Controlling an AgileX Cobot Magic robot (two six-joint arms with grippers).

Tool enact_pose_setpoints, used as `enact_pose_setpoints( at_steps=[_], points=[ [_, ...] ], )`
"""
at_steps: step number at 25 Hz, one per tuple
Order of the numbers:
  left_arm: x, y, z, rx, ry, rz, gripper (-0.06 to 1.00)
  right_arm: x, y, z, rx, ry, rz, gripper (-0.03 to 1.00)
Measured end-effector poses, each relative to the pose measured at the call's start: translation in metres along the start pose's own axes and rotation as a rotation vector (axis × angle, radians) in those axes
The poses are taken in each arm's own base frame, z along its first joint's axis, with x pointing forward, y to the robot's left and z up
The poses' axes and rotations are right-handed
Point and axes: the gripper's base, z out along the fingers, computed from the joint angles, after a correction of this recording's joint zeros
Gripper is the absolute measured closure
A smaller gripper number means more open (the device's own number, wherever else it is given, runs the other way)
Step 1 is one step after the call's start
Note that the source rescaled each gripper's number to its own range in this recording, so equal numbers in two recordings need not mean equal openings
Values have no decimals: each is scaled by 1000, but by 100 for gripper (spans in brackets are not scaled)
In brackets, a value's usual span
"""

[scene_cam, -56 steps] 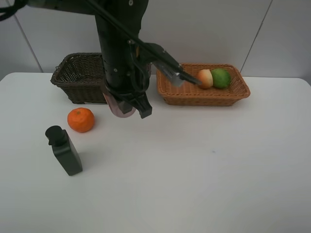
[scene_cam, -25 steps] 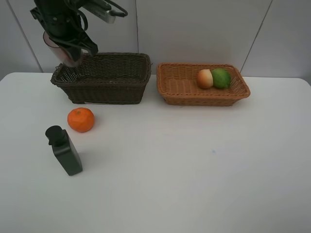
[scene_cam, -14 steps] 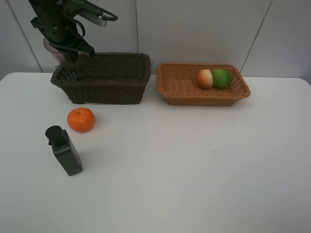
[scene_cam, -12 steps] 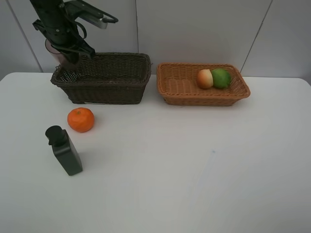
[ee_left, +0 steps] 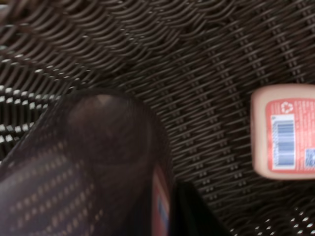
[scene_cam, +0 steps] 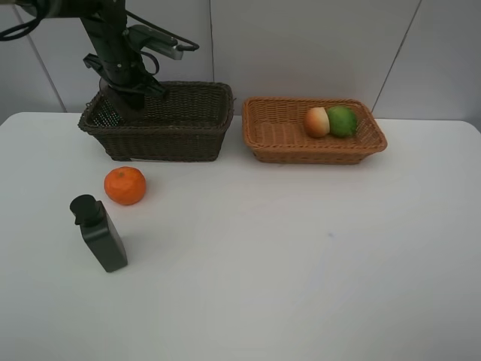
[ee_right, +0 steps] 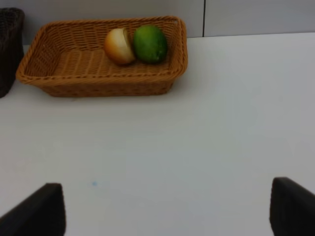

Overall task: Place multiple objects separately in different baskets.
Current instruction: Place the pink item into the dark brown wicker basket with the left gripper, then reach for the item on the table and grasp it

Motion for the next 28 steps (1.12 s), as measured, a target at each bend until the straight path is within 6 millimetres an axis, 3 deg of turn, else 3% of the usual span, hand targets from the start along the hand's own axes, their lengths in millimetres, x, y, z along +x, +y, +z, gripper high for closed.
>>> enact_pose_setpoints(
  at_steps=[10,11,13,16,18,21,28],
  points=[
    [-1,-5,10,35,-9,-12,91,0,0,0,0,0,0,7],
    [-1,-5,10,39,-8,-10,84,0,0,0,0,0,0,7],
    [-2,-6,11,42,-10,-3,61,0,0,0,0,0,0,7],
    [-4,-5,10,36,-40,2,16,0,0,0,0,0,0,7],
    [-5,-5,10,31,-44,5,1,0,0,0,1,0,0,7],
    [-5,-4,10,29,-44,7,-4,0,0,0,1,0,0,7],
    [-7,-4,8,27,-48,6,-5,0,0,0,1,0,0,7]
  ],
)
